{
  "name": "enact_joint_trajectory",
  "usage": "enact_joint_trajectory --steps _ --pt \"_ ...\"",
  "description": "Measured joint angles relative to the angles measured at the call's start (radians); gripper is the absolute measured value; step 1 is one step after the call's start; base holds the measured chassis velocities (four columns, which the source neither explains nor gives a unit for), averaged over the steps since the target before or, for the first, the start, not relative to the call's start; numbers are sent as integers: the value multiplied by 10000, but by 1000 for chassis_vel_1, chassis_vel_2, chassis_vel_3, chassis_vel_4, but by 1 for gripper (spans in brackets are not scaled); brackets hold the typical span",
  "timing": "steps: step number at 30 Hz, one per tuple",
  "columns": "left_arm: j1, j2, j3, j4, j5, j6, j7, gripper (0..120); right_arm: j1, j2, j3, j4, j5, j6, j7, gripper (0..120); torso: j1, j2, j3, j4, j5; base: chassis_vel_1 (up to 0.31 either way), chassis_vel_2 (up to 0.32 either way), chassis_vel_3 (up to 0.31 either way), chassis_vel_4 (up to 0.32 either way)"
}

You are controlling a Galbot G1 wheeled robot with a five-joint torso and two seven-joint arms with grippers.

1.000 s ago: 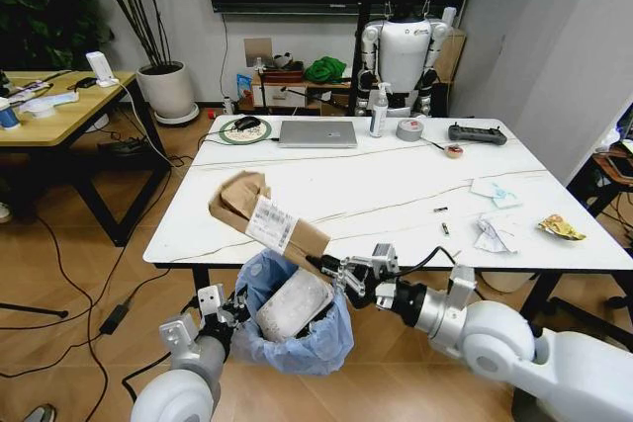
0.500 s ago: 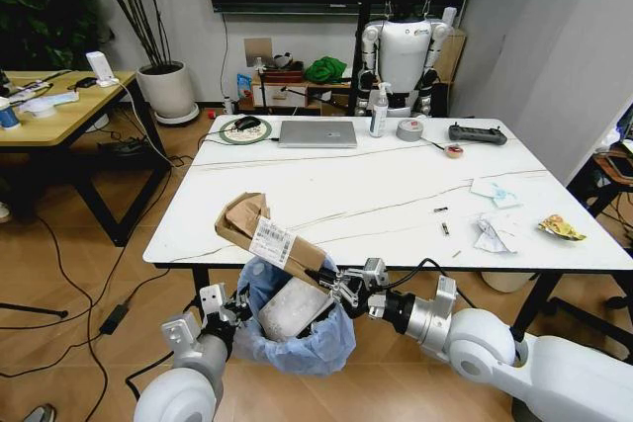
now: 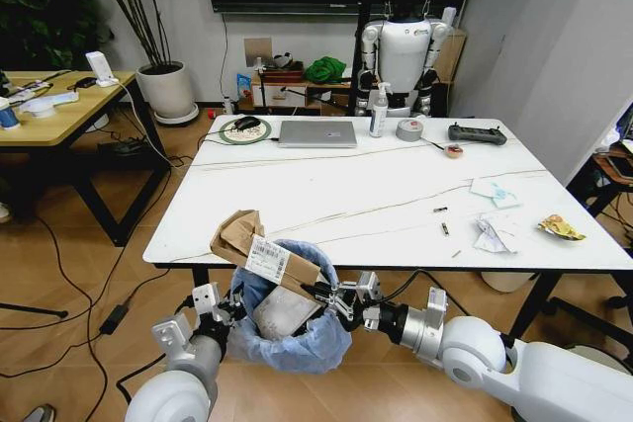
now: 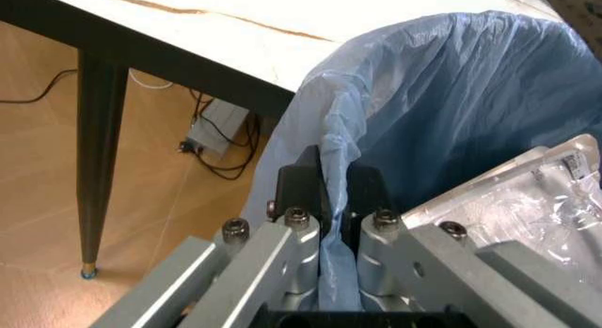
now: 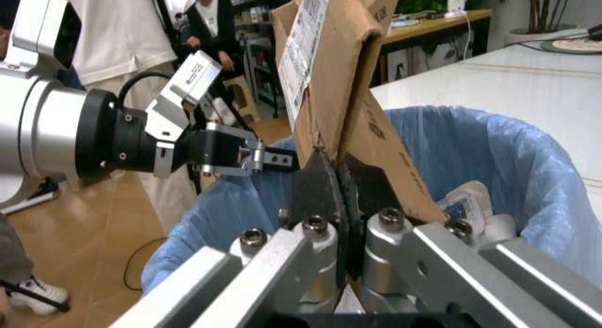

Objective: Pick up the trash bin and place the trash from the table into it.

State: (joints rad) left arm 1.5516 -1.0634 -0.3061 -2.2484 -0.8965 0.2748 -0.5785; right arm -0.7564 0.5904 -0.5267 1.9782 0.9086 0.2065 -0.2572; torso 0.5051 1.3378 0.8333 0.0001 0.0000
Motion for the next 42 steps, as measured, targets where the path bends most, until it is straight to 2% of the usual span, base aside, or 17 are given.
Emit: enact_joint_trajectory --steps 20,21,23,29,31,32,35,38,42 --pt "154 25 -167 -144 29 -5 -9 0 -37 124 -82 -120 -240 129 -157 2 0 0 0 0 0 0 0 0 0" --pt "180 29 -192 -168 29 -6 -10 0 -59 131 -104 -129 -288 142 -168 8 0 0 0 0 0 0 0 0 0" --pt "200 32 -208 -183 29 -7 -10 0 -65 139 -124 -131 -316 146 -174 11 0 0 0 0 0 0 0 0 0" --pt "304 64 -340 -274 29 -13 -10 0 -69 210 -215 -179 -442 184 -191 36 0 0 0 1 0 0 0 0 0" --pt "312 67 -351 -279 29 -14 -10 0 -68 210 -215 -180 -447 187 -191 38 0 0 0 1 0 0 0 0 0" --pt "340 78 -386 -289 29 -16 -9 0 -68 198 -215 -182 -479 222 -193 46 0 0 0 1 1 0 0 0 0" --pt "371 81 -416 -289 43 -20 -5 0 -94 99 -166 -168 -522 265 -205 59 0 0 0 1 0 0 0 0 0" --pt "378 61 -418 -289 61 -21 -3 0 -102 55 -141 -139 -526 285 -211 66 -2 0 0 0 0 0 0 0 0" --pt "346 30 -390 -237 83 -25 3 0 -85 36 -88 -39 -506 294 -209 84 -2 0 -1 0 1 0 0 0 0"
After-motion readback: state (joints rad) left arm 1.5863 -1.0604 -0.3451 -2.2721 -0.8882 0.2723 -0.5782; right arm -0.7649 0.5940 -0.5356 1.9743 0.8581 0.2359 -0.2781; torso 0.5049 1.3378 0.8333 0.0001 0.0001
